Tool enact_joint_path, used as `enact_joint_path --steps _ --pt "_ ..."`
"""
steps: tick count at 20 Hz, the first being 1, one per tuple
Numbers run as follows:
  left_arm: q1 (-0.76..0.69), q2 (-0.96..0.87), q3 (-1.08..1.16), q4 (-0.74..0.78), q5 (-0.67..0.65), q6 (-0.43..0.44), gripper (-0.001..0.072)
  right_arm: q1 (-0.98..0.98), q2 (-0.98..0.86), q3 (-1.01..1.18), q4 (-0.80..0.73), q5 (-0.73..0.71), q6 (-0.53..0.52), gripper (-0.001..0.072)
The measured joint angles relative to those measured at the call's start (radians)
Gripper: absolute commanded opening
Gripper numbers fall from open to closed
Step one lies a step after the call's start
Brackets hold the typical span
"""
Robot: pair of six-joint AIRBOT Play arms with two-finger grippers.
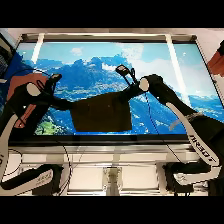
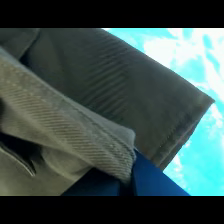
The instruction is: Fold the clothes and pants, and hang the long-sleeved shirts on hangers.
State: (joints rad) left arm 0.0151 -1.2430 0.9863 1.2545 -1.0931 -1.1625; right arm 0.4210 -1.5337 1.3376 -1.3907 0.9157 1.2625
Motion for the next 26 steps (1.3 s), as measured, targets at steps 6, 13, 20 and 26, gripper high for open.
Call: enact_joint_path --steps 6,13,20,26 --pt "-0.071 -0.08 -0.002 0.02 0.084 0.049 0.0036 -0.03 -0.008 0.0 -0.042 -0.023 0.032 0.0325" --pt "-0.111 -0.049 0.0 -0.03 0.158 0.062 0.0567 -0.079 -0.009 0.07 -0.008 0.119 0.01 0.0684" --pt "-0.073 0.129 -0.001 -0.014 0.144 0.066 0.0644 -0.254 -0.01 0.072 0.279 0.426 -0.055 0.0694" --pt "0.047 0.265 0.0 -0.006 -0.012 0.044 0.0643 -0.324 -0.119 -0.05 0.412 0.44 -0.069 0.0693"
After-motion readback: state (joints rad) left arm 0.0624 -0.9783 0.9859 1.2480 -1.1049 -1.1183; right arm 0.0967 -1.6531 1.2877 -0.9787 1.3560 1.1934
